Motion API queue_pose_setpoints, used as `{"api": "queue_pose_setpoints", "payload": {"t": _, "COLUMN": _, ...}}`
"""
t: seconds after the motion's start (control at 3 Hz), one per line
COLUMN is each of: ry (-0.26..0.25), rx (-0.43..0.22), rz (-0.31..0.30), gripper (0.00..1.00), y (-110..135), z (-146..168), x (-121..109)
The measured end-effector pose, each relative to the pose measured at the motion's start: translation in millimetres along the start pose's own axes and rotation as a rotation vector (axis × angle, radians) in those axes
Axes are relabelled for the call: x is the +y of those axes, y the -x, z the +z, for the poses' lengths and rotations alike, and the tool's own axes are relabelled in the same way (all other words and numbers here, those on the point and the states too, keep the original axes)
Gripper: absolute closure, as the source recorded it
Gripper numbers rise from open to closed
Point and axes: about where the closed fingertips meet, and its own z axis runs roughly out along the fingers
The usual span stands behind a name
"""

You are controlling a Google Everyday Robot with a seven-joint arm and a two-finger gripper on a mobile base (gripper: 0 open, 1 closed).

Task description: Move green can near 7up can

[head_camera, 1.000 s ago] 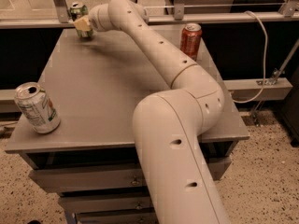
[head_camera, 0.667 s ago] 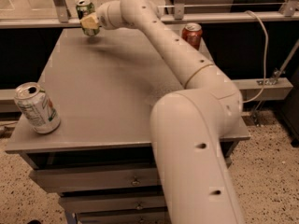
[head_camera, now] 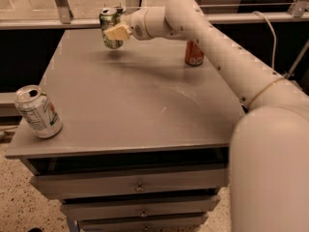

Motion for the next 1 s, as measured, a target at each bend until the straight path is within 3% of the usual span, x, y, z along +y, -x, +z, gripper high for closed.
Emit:
{"api": "queue_pose_setpoints", "payload": {"t": 0.33, "ry": 0.072, "rx": -0.038, "rz": -0.036, "gripper": 1.0, "y": -15, "z": -47, "x": 30}}
{"api": "queue_pose_setpoints", "payload": {"t": 0.67, "ry": 0.164, "rx": -0.081, "rz": -0.091, "gripper": 1.0, "y": -15, "z": -81, "x": 62}}
{"api": "queue_pose_setpoints", "payload": {"t": 1.0, "ry": 0.294, "rx": -0.103, "rz": -0.168, "gripper": 1.0, "y": -5, "z": -104, "x": 102}}
